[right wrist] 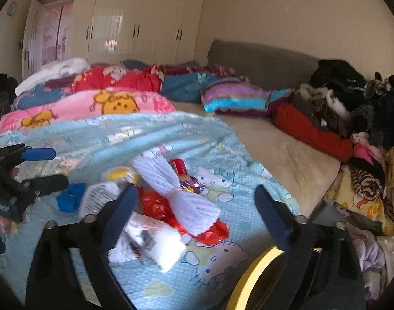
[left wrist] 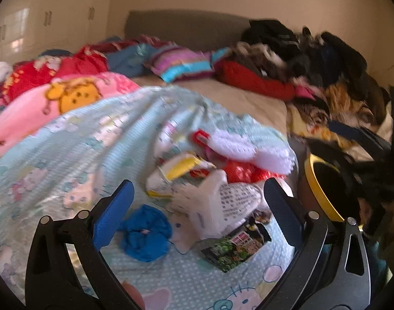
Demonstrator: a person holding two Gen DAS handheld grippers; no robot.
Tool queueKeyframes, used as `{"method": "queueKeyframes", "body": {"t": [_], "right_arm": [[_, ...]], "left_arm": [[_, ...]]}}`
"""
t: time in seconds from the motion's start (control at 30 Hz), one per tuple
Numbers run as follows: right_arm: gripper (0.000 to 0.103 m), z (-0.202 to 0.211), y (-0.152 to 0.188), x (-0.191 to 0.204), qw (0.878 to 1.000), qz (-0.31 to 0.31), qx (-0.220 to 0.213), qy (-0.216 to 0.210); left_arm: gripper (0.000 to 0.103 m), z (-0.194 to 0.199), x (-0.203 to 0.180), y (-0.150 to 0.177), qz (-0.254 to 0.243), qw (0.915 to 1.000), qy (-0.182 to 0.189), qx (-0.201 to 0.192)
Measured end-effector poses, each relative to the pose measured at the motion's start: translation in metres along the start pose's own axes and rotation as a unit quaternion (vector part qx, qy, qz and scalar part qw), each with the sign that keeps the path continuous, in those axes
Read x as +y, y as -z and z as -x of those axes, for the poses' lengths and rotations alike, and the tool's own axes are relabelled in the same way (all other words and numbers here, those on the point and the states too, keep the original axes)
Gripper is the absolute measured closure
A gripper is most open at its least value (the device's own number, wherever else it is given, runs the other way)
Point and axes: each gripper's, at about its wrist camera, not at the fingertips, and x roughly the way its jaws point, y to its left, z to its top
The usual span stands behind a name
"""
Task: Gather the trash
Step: 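Grasp the white printed plastic bag with the left tool while the right tool grasps the white mesh sleeve, then carry the bag and mesh sleeve with both tools over the yellow-rimmed bin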
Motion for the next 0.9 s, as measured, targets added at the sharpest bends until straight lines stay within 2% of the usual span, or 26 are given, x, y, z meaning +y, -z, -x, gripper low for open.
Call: {"method": "queueKeyframes", "body": {"t": [0.23, 0.43, 0.53, 0.57, 0.67, 0.73, 0.8, 0.9], "right_arm": [[0.022, -0.049, -0.005, -0.008, 0.997, 0.018, 0.067, -0.040], [0.024, -0.086, -0.003, -0.001, 0.991, 0.047, 0.114, -0.045], [0.035, -0.103, 0.003, 0.001, 0.988, 0.053, 0.140, -0.045], [0.044, -0.106, 0.005, 0.003, 0.987, 0.053, 0.145, -0.047], [0.059, -0.110, 0.011, 0.006, 0.985, 0.053, 0.150, -0.058], [0.064, -0.107, 0.013, 0.007, 0.987, 0.041, 0.145, -0.064], [0.070, -0.103, 0.014, 0.006, 0.988, 0.026, 0.136, -0.069], [0.072, -0.092, 0.013, -0.002, 0.990, -0.009, 0.117, -0.077]], "left_arm": [[0.011, -0.037, -0.002, 0.006, -0.002, 0.9978, 0.036, 0.055], [0.014, -0.058, 0.000, 0.012, 0.009, 0.9952, 0.058, 0.078], [0.018, -0.067, 0.002, 0.016, 0.016, 0.9938, 0.066, 0.088], [0.022, -0.070, 0.002, 0.017, 0.018, 0.9932, 0.070, 0.091], [0.032, -0.073, 0.001, 0.021, 0.023, 0.9918, 0.083, 0.094], [0.033, -0.072, 0.000, 0.023, 0.023, 0.9918, 0.086, 0.092], [0.040, -0.071, 0.000, 0.024, 0.023, 0.9915, 0.092, 0.090], [0.048, -0.066, 0.000, 0.024, 0.027, 0.9915, 0.095, 0.084]]}}
